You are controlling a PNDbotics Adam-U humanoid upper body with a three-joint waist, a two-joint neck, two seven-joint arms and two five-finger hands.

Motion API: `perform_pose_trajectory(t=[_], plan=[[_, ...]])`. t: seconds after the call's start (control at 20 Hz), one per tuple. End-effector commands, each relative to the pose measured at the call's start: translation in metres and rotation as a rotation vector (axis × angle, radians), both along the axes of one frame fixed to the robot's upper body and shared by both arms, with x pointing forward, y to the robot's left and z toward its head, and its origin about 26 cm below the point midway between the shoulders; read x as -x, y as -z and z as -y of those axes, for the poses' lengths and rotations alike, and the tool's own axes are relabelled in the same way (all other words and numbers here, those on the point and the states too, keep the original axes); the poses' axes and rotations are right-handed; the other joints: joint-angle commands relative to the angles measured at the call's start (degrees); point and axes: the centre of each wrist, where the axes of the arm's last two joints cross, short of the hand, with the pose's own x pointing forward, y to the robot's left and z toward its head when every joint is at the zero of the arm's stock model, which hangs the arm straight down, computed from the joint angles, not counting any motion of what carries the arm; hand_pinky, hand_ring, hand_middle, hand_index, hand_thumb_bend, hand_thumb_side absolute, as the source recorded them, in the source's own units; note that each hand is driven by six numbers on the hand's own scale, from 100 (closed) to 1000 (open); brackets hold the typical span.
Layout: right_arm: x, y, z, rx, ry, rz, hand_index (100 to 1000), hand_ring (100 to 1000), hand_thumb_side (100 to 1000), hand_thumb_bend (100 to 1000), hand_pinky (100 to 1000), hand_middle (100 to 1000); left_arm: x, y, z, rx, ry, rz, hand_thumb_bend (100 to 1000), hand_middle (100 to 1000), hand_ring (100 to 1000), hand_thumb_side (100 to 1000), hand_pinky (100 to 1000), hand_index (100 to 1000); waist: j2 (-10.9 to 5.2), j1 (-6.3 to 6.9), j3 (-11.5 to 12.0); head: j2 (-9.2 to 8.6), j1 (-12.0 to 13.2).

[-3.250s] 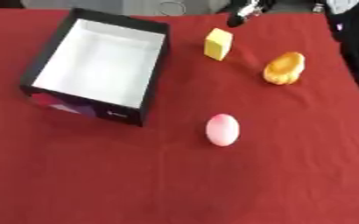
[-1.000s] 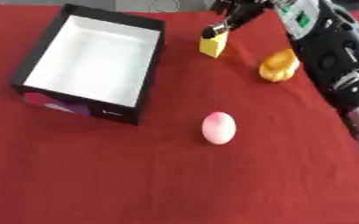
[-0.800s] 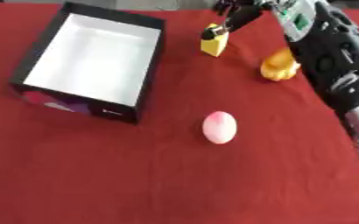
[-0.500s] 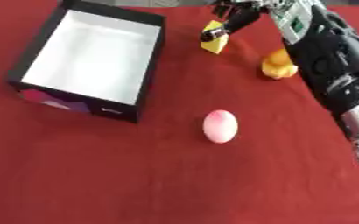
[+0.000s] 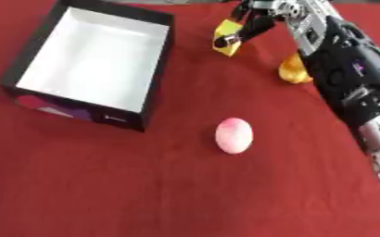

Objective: Pick up objects on the table and place them in the box.

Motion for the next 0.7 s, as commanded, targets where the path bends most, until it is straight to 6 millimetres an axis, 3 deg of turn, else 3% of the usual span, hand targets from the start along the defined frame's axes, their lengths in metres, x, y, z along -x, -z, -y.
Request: perform_pose_trajectory(t=[0.05, 0.6, 0.65, 0.7], plan=[[0.0010, -0.0143, 0.0066, -0.005, 0.027, 0.040, 912, 867, 646, 650, 876, 853, 0.0037, -0.0178, -0.0008, -0.025, 0.000, 0.042, 875, 755, 708, 615, 841, 847, -0.30, -0.45, 0.14, -1.19, -0.31], [0.0004, -0.0111, 0.0067, -0.035, 0.052, 0.045, 900, 854, 629, 653, 870, 835, 0.0035, -0.0172, -0.0003, -0.025, -0.001, 0.041, 872, 755, 708, 615, 841, 847, 0.08, -0.40, 0.32, -1.55, -0.58], [0.0005, -0.0113, 0.0067, -0.037, 0.053, 0.047, 843, 822, 510, 594, 850, 771, 0.0034, -0.0170, -0.0002, -0.025, -0.001, 0.040, 868, 755, 708, 616, 842, 845, 0.15, -0.39, 0.34, -1.57, -0.60], [0.0006, -0.0119, 0.0062, -0.044, 0.058, 0.056, 840, 819, 499, 582, 850, 767, 0.0032, -0.0167, 0.0002, -0.025, 0.001, 0.040, 867, 755, 708, 616, 842, 844, 0.33, -0.37, 0.40, -1.66, -0.68]])
